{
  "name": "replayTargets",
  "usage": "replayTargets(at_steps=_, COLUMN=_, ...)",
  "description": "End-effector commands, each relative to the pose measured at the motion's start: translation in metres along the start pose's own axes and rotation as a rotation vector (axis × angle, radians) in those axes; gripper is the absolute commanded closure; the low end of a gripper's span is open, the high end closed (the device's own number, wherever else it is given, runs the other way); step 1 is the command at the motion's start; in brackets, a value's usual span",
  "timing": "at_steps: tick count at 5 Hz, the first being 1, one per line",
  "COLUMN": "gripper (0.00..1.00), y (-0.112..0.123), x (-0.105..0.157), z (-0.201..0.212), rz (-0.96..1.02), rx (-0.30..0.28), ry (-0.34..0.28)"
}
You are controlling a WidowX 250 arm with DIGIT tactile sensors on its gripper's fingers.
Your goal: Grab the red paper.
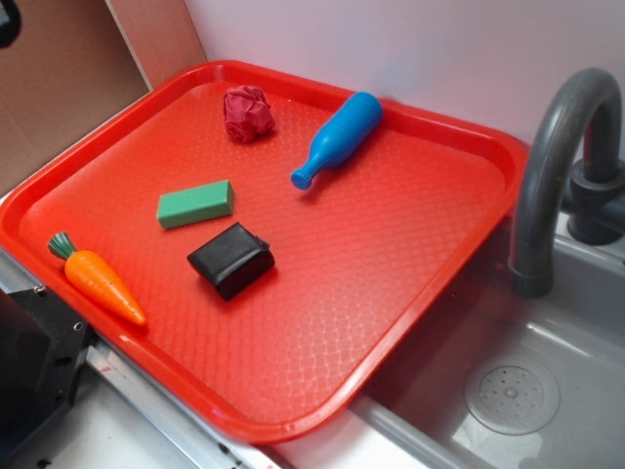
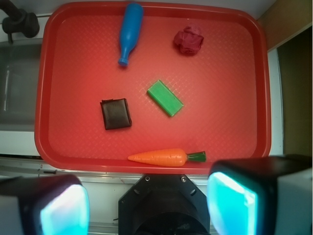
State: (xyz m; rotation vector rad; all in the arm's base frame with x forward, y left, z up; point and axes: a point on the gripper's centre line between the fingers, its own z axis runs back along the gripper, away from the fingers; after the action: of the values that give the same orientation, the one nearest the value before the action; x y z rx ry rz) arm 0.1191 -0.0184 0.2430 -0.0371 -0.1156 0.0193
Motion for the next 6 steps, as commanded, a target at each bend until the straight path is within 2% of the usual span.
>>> replayTargets(at_steps=1, gripper=0.00, y=0.000, x=0.000, z=0.000, rz=0.000, rx=0.000, ry=0.000)
replayTargets(at_steps=2, gripper=0.00, y=0.005, x=0.020, z=-0.009, rz=0.129, rx=0.033, ry=-0.068)
replayTargets(at_steps=3, gripper=0.00, y=0.020, x=0.054, z=-0.023, rz=0.201, rx=0.080, ry=-0.185)
replayTargets(at_steps=4, gripper=0.00, y=0.035, x=0.078, z=-0.042, rz=0.240, rx=0.084, ry=-0.244)
replayTargets(at_steps=5, gripper=0.00, y=0.059, x=0.107, z=-0.071, rz=0.212, rx=0.042, ry=-0.290)
replayTargets(at_steps=6, gripper=0.00, y=0.079, x=0.129, z=-0.099, rz=0.253, rx=0.034, ry=-0.275)
